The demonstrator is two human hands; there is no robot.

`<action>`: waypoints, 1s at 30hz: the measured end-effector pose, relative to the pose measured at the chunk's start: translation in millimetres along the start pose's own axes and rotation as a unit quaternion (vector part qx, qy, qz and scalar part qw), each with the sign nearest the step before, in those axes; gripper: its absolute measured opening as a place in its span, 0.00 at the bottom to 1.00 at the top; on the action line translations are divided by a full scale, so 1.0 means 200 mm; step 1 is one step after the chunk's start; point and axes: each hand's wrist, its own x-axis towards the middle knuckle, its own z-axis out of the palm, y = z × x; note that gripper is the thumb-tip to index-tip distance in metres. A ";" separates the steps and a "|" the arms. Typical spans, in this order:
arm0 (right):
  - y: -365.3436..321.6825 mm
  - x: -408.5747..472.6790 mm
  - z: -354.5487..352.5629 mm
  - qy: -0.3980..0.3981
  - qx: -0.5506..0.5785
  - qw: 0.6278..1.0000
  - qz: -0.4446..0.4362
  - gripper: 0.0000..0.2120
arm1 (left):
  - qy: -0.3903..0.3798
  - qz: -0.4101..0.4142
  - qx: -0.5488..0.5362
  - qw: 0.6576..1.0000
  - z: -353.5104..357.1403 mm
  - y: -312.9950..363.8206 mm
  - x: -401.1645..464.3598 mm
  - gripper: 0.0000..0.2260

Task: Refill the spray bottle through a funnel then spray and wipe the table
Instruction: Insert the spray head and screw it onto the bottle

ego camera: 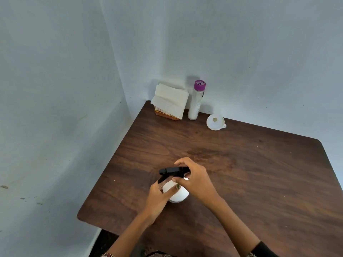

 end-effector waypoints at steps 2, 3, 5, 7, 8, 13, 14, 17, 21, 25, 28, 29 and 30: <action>0.02 0.00 0.01 0.013 0.006 1.000 0.005 0.17 | 0.001 -0.002 0.007 1.000 0.00 -0.02 0.01 0.26; 0.03 0.01 0.01 0.014 0.002 1.000 0.007 0.17 | 0.000 -0.001 0.002 1.000 0.00 -0.02 0.00 0.33; 0.04 0.01 0.04 0.008 -0.028 1.000 0.006 0.17 | 0.005 -0.001 -0.009 1.000 0.01 -0.02 0.01 0.38; 0.05 0.01 0.07 0.022 -0.044 0.999 0.008 0.13 | 0.011 0.009 -0.019 1.000 0.03 -0.01 0.01 0.28; 0.06 0.01 0.08 0.034 -0.037 0.999 0.013 0.13 | 0.018 0.013 -0.027 0.999 0.04 -0.01 0.02 0.24; 0.08 0.00 0.12 0.077 -0.007 0.996 0.043 0.13 | 0.066 0.059 -0.008 0.996 0.07 -0.01 0.01 0.14; 0.08 -0.01 0.13 0.083 -0.010 0.995 0.044 0.12 | 0.070 0.073 0.005 0.995 0.08 -0.01 0.01 0.13; 0.09 -0.03 0.13 0.080 -0.015 0.996 0.031 0.10 | 0.081 0.103 0.045 0.990 0.10 -0.02 -0.01 0.12; 0.12 -0.06 0.10 0.055 -0.001 0.998 -0.003 0.09 | 0.098 0.129 0.090 0.983 0.10 -0.05 -0.01 0.22; 0.12 -0.07 0.10 0.085 -0.001 0.996 0.008 0.08 | 0.098 0.139 0.141 0.975 0.10 -0.12 0.01 0.14; 0.11 -0.05 0.11 0.098 -0.006 0.995 0.018 0.09 | 0.096 0.128 0.164 0.973 0.10 -0.13 0.01 0.15; 0.10 -0.05 0.11 0.097 -0.009 0.995 0.024 0.10 | 0.097 0.126 0.172 0.972 0.11 -0.11 0.01 0.16; 0.10 -0.05 0.11 0.095 -0.013 0.995 0.030 0.10 | 0.100 0.127 0.177 0.971 0.12 -0.10 0.00 0.17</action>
